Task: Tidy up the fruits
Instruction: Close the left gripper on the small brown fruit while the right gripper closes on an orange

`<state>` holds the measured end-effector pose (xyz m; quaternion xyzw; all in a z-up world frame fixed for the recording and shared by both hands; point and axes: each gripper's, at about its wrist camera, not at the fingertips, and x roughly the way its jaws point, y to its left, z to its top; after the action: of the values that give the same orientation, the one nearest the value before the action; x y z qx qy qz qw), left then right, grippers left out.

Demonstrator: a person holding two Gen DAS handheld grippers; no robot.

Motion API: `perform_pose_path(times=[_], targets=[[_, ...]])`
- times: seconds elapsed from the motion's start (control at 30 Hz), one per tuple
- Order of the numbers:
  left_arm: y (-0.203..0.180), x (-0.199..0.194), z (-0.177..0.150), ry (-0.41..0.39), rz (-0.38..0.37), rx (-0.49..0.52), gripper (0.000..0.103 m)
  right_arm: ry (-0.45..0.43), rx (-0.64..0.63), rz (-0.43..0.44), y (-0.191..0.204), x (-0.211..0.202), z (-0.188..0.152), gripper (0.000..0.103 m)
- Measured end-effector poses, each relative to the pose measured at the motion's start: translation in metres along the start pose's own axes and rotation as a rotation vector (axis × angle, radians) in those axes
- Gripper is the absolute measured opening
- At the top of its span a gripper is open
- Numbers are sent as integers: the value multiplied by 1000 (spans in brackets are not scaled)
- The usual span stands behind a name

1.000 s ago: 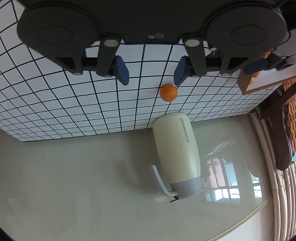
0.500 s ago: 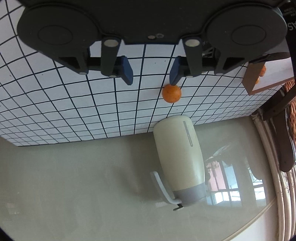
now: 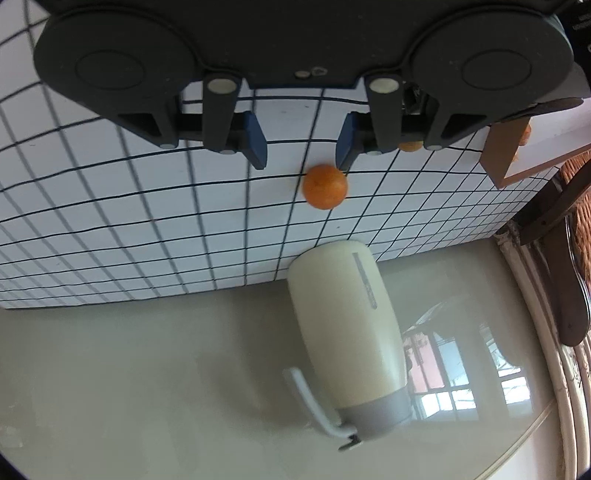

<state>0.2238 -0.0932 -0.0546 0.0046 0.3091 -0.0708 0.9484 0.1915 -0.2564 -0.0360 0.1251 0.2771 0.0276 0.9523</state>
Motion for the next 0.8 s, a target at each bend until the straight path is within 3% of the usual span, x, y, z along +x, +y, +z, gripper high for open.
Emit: perform_pose_path(times=[0.3,0.63,0.8], targets=[[20,6,5,-5,47,-30,25,20,-7,8,11,33,10,34],[25,8,5,-3,52,-37,25,44,-14,22,15,60,15,37],[24,8,5,-3,48,-34,26,34,-14,12,14,65,14,30]])
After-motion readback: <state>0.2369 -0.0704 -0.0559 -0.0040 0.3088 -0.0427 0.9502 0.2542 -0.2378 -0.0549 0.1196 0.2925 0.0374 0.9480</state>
